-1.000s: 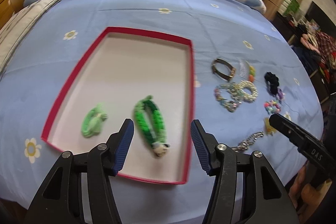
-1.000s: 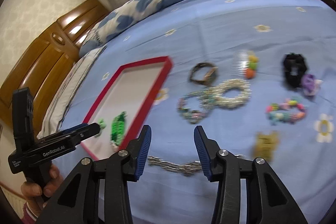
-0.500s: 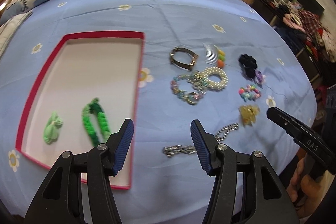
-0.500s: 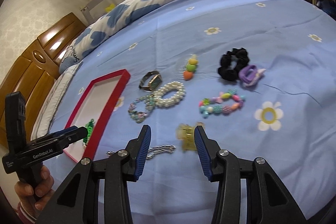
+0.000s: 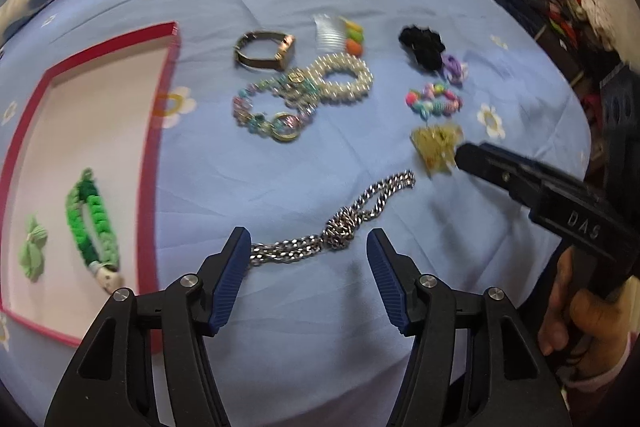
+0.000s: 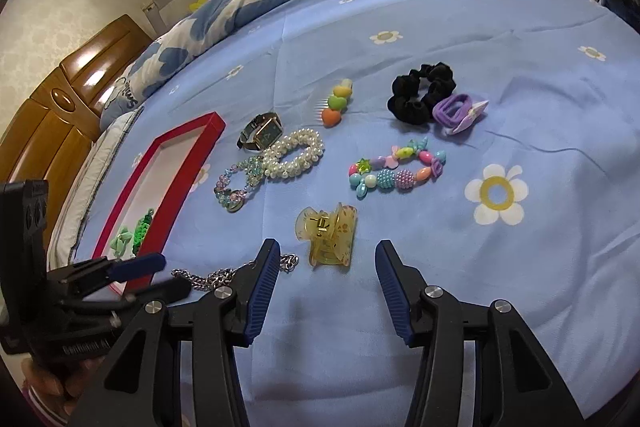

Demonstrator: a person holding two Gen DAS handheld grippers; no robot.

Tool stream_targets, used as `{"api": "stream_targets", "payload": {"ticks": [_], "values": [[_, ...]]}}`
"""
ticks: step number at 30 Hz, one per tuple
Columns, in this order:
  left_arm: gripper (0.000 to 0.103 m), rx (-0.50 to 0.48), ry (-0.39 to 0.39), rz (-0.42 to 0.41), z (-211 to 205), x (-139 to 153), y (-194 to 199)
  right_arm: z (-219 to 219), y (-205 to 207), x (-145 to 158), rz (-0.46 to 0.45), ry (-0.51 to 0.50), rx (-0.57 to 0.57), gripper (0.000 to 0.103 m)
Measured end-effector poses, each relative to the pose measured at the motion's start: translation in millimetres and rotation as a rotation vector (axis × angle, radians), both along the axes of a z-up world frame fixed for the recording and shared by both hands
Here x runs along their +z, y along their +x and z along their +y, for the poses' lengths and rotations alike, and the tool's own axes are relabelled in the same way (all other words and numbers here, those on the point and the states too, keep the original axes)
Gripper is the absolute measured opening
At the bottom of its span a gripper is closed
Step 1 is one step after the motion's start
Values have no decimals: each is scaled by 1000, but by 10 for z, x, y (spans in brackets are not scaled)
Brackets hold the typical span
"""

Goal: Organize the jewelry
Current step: 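Grasp the silver chain with the left tool while the right tool grasps the yellow claw clip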

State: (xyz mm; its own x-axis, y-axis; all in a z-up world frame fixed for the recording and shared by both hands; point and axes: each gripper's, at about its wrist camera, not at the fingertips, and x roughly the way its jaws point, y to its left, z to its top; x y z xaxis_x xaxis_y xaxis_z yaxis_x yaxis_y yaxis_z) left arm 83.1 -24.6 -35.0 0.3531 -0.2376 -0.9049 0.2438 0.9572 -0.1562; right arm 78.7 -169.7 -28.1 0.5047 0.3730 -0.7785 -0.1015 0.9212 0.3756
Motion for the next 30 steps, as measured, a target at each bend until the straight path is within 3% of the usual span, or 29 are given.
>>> {"api": "stream_targets", "payload": {"ticks": [7,9,11,12,13,14,23,30], "values": [[59,-54,53,-1,-136,-188,45,73,127,-131,10,-13,24,51],[50,-65,43,-1,-155,-205,61,77,153,-173,15,-20,24,51],[20,-87,40,-7,-186,-210,65,69,178,-219,22,-19,23,49],[15,-97,34,-8,-199,-209,61,68,183,-228,21,-21,20,46],[15,-101,36,-16,-213,-201,54,72,189,-232,17,-24,18,38],[14,-103,41,-27,-229,-193,47,68,187,-237,14,-29,14,38],[13,-56,-67,-60,-46,55,-17,67,133,-147,-11,-8,23,37],[13,0,-104,-119,165,324,-118,188,100,-15,-19,51,52,37]]}}
